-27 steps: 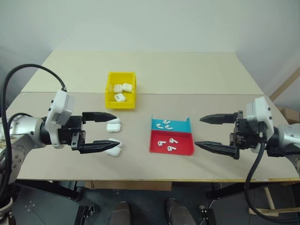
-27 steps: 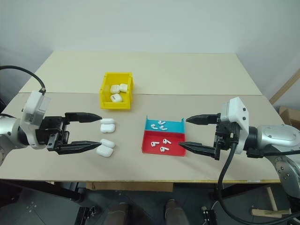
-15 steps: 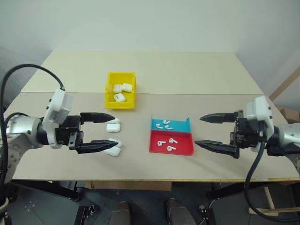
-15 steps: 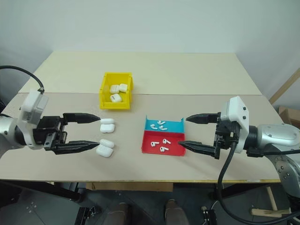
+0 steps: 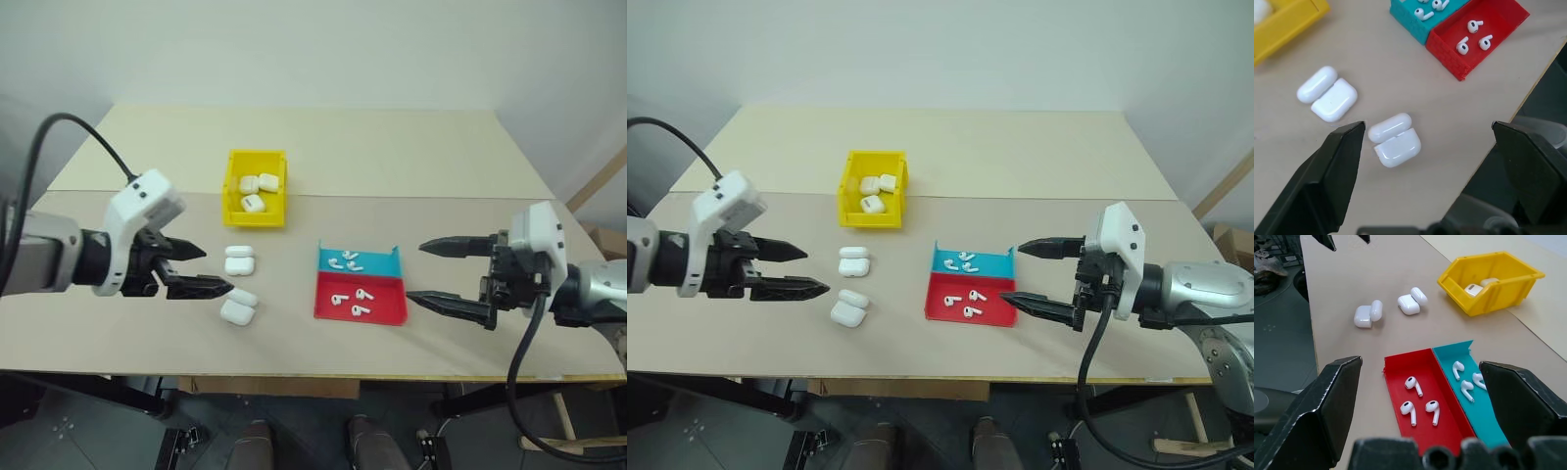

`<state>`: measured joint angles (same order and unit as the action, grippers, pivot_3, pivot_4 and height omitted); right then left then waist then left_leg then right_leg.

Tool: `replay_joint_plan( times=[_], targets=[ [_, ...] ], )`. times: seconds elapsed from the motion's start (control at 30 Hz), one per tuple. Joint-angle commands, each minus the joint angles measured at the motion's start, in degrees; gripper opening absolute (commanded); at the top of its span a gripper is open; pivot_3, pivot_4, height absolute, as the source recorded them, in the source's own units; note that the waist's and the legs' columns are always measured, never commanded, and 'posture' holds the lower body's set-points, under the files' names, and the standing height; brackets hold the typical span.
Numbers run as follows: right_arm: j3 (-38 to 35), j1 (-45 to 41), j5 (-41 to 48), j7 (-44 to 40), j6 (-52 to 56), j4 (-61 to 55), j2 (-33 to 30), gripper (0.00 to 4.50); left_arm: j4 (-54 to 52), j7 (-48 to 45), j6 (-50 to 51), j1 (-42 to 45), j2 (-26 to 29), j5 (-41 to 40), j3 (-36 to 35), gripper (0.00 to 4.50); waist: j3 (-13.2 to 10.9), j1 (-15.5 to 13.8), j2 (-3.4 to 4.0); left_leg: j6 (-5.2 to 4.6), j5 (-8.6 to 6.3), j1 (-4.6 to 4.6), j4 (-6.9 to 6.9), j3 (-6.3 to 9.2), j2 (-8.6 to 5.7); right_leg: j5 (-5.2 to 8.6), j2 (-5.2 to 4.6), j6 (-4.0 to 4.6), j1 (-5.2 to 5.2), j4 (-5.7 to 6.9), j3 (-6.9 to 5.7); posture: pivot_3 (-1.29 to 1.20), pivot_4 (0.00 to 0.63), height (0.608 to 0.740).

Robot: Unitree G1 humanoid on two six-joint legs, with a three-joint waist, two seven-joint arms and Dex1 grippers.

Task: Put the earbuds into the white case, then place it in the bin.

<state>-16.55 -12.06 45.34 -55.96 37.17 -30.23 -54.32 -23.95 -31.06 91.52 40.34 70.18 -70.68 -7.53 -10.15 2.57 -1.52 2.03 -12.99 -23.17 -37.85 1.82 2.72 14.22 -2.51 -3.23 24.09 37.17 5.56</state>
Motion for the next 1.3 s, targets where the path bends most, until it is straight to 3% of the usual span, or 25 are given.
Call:
replay_joint_plan(
  times=[0.03,0.1,0.27,0.63,1.0,1.3],
  targets=[
    [-1.7,-0.2,0.5,0.9,0.4,-1.8,-1.1,4.46,2.7,7.8,1.0,4.7,4.2,-7.4,7.7,4.5,0.0,0.2,-0.04,0.0,0.0,-0.01,0.0,0.02,0.0,-0.01,0.01,0.01,0.02,0.01,0.0,0.0,0.15,0.74],
    [-1.8,-0.1,0.6,1.3,0.5,-2.2,-1.1,4.46,5.3,12.2,1.0,10.0,5.8,-11.4,16.6,4.5,0.0,0.0,-0.05,0.0,0.0,0.0,0.0,-0.01,-0.01,-0.02,0.0,0.04,0.01,0.01,0.03,0.0,0.15,0.74],
    [-1.9,1.6,0.6,2.3,-0.1,-3.9,-0.3,4.46,11.4,21.8,1.0,18.6,6.8,-20.5,30.5,4.5,0.0,-0.2,-0.06,0.0,0.0,-0.03,0.0,0.03,-0.02,-0.03,-0.01,0.07,0.0,0.01,-0.01,0.0,0.15,0.74],
    [-1.8,2.9,1.2,4.5,-0.5,-6.6,1.1,4.46,25.3,41.4,1.0,29.3,-0.8,-33.7,47.3,4.5,0.0,-0.4,-0.09,0.01,0.0,-0.04,-0.02,0.03,-0.04,-0.17,-0.01,0.3,0.0,0.02,0.0,0.0,0.15,0.74],
    [-4.0,6.0,3.3,6.4,0.3,-10.0,1.0,4.46,29.4,52.3,0.6,33.7,-4.5,-41.9,54.4,4.5,0.0,-0.5,-0.1,0.02,0.01,-0.05,-0.02,0.05,-0.1,-0.18,-0.06,0.31,0.0,0.03,0.01,0.0,0.15,0.74],
    [-5.2,7.8,4.8,7.7,0.2,-11.7,0.6,4.46,27.0,53.8,-1.9,31.9,-5.4,-42.3,54.7,4.5,0.0,-0.7,-0.11,0.02,0.01,-0.07,-0.02,0.05,-0.12,-0.18,-0.08,0.31,0.01,0.0,0.01,0.0,0.15,0.74]
  ],
)
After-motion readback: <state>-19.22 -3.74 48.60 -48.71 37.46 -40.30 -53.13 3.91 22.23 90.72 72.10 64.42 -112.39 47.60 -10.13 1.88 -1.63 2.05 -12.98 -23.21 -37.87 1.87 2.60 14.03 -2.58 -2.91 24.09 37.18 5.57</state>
